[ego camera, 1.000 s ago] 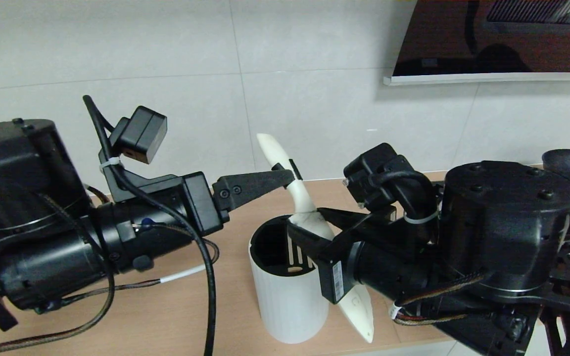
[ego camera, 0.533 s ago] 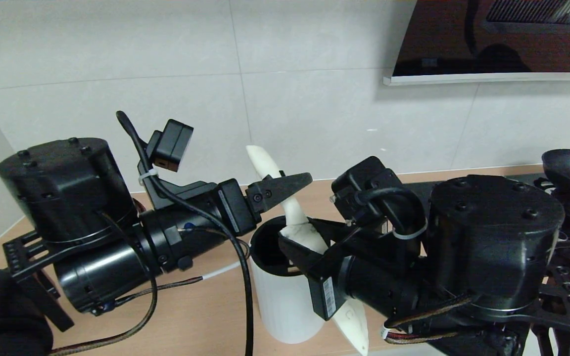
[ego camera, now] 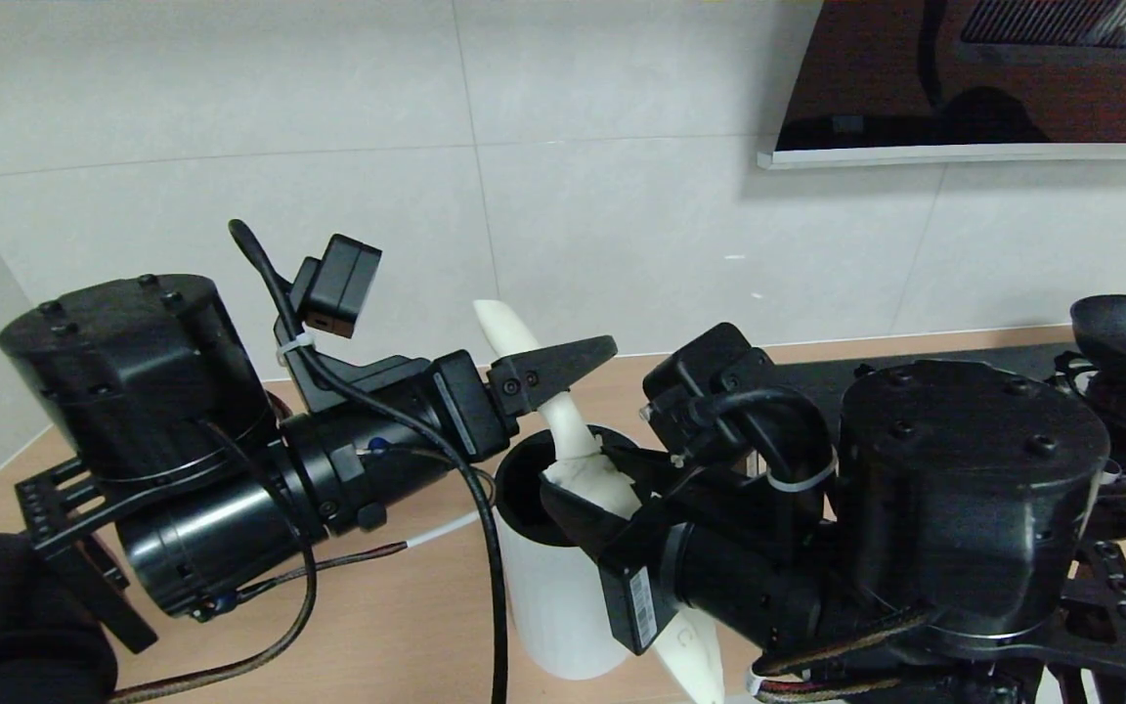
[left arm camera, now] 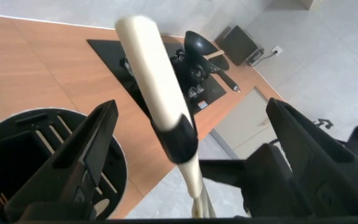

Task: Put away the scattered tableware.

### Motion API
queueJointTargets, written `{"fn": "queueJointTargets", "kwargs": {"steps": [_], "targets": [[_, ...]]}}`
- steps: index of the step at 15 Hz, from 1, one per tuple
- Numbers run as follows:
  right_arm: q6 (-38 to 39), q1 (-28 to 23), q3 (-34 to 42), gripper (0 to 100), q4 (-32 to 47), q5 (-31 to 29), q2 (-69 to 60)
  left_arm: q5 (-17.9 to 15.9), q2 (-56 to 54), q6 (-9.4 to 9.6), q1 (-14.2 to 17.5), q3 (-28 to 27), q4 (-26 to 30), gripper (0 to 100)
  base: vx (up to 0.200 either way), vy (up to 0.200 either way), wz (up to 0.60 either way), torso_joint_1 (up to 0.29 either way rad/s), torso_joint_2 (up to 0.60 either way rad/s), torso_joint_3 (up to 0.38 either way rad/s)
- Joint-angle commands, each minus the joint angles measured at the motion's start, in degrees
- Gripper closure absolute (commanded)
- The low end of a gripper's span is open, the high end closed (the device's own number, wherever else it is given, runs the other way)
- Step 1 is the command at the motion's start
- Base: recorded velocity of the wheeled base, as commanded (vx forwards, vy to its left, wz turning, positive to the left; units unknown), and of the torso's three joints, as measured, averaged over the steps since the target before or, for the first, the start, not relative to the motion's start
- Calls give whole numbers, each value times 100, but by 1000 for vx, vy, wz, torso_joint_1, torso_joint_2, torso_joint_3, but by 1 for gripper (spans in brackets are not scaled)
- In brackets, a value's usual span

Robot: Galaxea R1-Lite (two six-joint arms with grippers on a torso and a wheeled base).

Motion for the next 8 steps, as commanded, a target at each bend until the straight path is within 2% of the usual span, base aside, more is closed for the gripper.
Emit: {"fn": "queueJointTargets", "kwargs": {"steps": [1,2,3,8], "targets": [[0,35,16,100,-2,-1,-6,-4,-5,-2,1,2,-7,0,0,0,0,0,0,0],[0,44,25,100,-2,-1,-6,-4,-5,-11,1,2,-7,0,0,0,0,0,0,0],[9,44,25,100,-2,-1,-6,-4,-5,-11,1,2,-7,100,0,0,0,0,0,0],[18,123,78,100,-196,-1,-15,-13,4,-11,1,2,-7,100,0,0,0,0,0,0]]}}
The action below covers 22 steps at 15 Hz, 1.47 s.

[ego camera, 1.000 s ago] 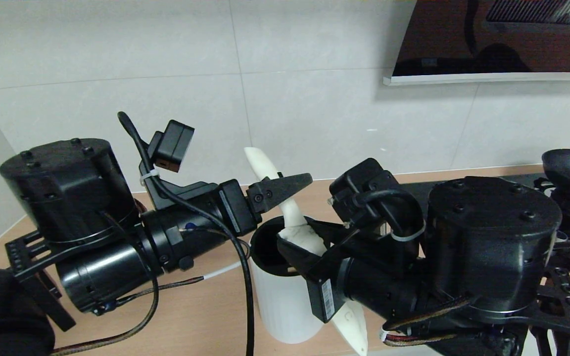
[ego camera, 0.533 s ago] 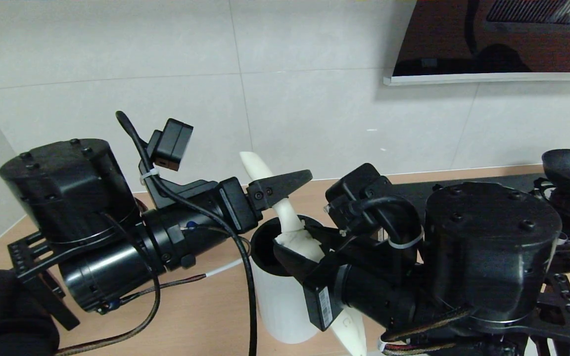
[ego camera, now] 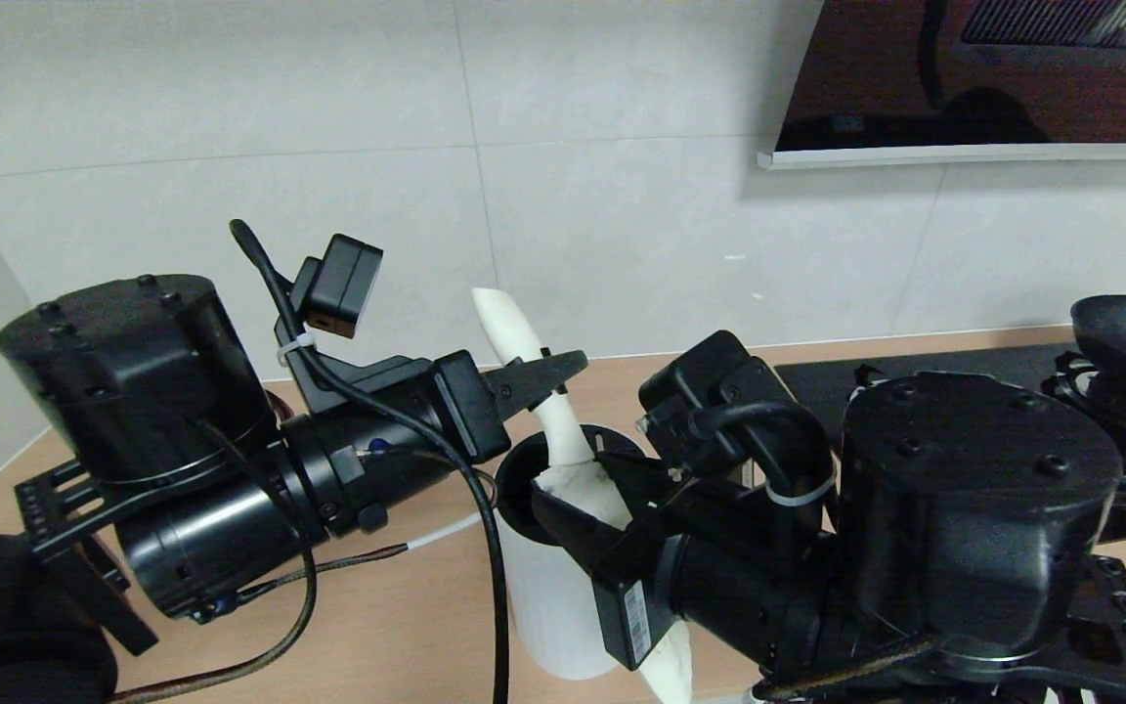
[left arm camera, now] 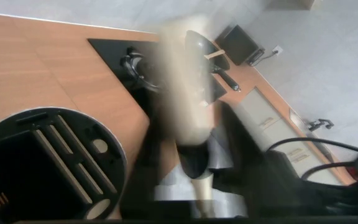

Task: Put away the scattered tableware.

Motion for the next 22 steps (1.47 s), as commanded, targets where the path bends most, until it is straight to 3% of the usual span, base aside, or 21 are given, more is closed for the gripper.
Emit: {"fn": "queueJointTargets", "kwargs": {"steps": [1,13,14,20,22], "targets": [[-1,12,7,100,-14,1,-11,1,-10,6,1,-1,9,100,0,0,0,0,0,0],[105,-15,-19,100,-93,1,7,18,-89,-20,1,-18,-158,100,0,0,0,0,0,0],[131,-15,-28,0,-93,1,7,18,-124,-20,1,-27,-158,100,0,0,0,0,0,0],[140,-15,-11,0,-225,1,7,18,-133,-11,1,-53,-132,100,0,0,0,0,0,0],[140,-155,42,0,-216,-26,-196,185,-142,6,19,-159,-88,100,0,0,0,0,0,0]]}}
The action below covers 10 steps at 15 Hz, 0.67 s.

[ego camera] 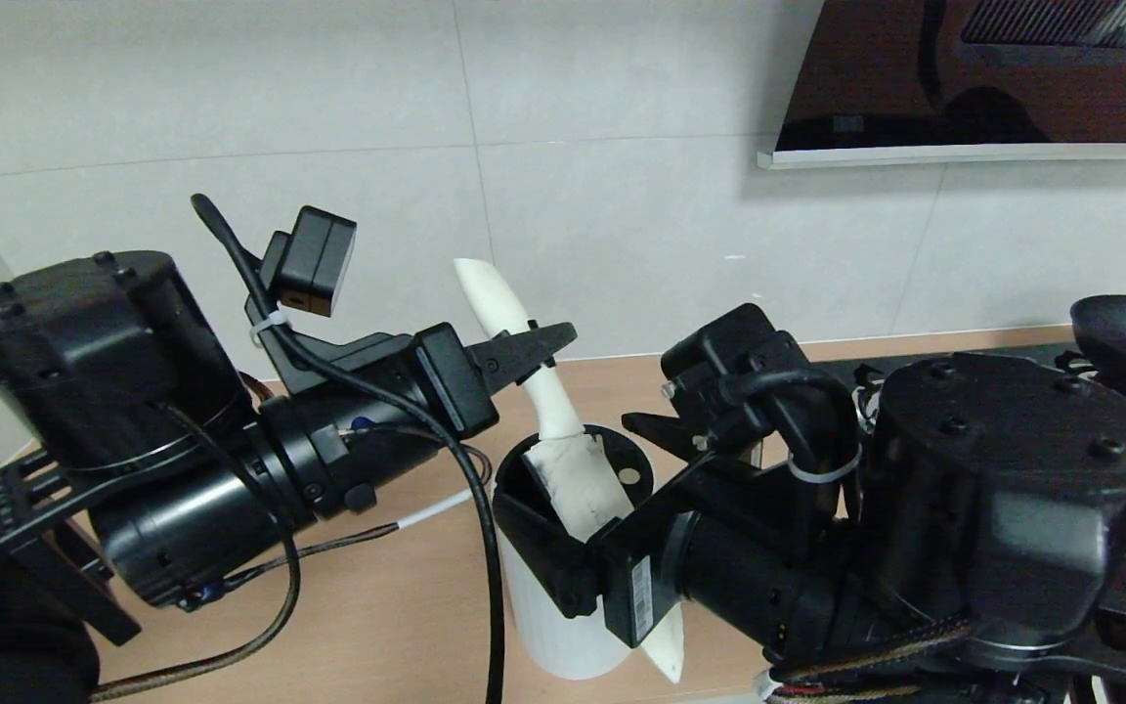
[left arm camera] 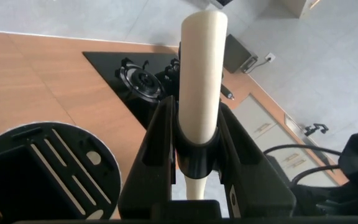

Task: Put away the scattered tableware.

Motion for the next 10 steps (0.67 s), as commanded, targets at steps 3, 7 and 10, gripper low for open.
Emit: {"fn": "queueJointTargets", "kwargs": {"steps": [3,7,10], "targets": [[-23,-836,126,0,16,74,-804,170,-312,10,148,-405,549,100,0,0,0,0,0,0],[-5,-2664,249,0,569,733,-1349,1462,-681,1135,342,-1609,2193,100,0,0,0,0,0,0],[4,-3103,557,0,534,777,-1129,2042,-646,2216,342,-2048,2896,100,0,0,0,0,0,0]]}}
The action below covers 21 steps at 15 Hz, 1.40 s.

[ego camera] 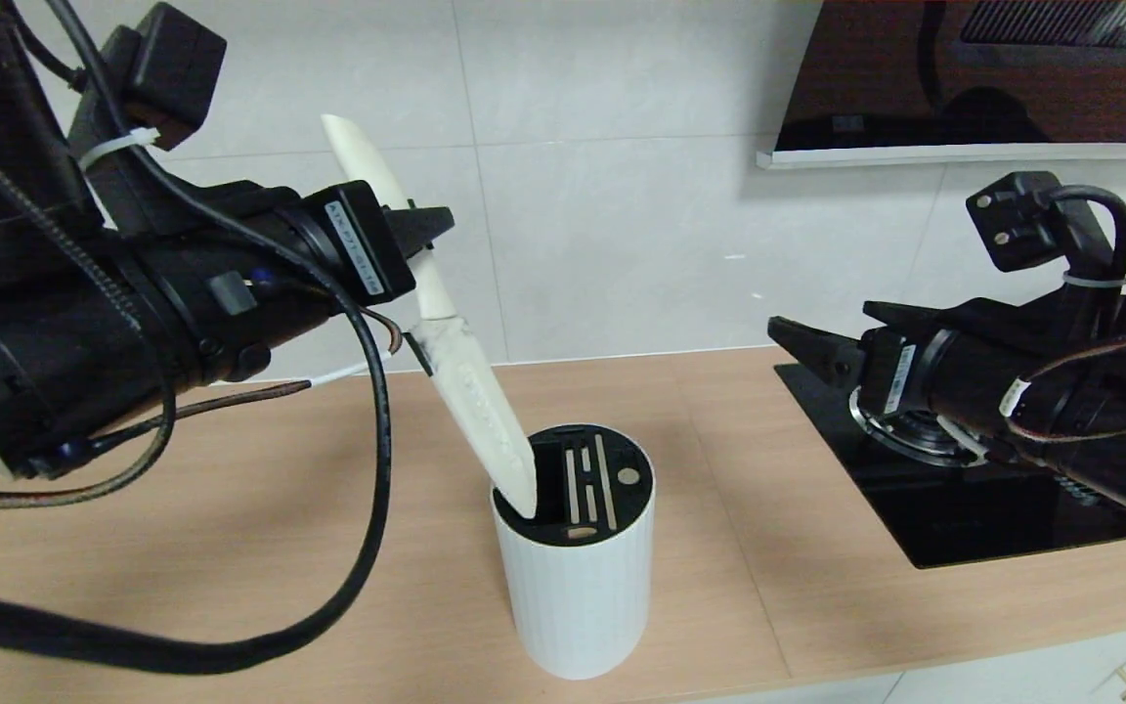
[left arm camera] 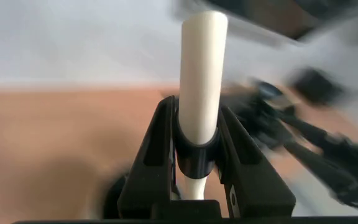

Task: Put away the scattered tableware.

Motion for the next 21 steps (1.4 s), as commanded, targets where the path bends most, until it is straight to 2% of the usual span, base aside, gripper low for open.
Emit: {"fn": "queueJointTargets", "kwargs": {"steps": [1,4,5,6,7,8,9,11,12,21], "targets": [[4,-204,142,0,-11,8,72,349,-12,179,-73,-158,89,100,0,0,0,0,0,0],[4,-204,221,0,-11,8,125,1553,138,223,-776,-201,80,100,0,0,0,0,0,0],[4,-204,230,0,-11,8,169,2010,164,293,-1057,-219,80,100,0,0,0,0,0,0],[4,-204,230,0,-20,8,222,2669,261,434,-1321,-201,72,100,0,0,0,0,0,0],[4,-204,248,0,-29,8,257,3267,463,574,-1426,-210,45,100,0,0,0,0,0,0],[4,-195,265,0,-29,8,275,3469,621,662,-1461,-219,-104,100,0,0,0,0,0,0],[-5,-195,274,0,-29,8,301,3495,779,741,-1461,-272,-333,100,0,0,0,0,0,0],[-5,-195,283,0,-29,-1,319,3627,1078,1093,-1453,-544,-772,100,0,0,0,0,0,0],[-5,-195,292,0,-29,-1,327,3759,1183,1146,-1461,-535,-843,100,0,0,0,0,0,0],[-14,-187,353,0,-29,-1,406,3829,1517,1146,-1558,-500,-1150,100,0,0,0,0,0,0]]}}
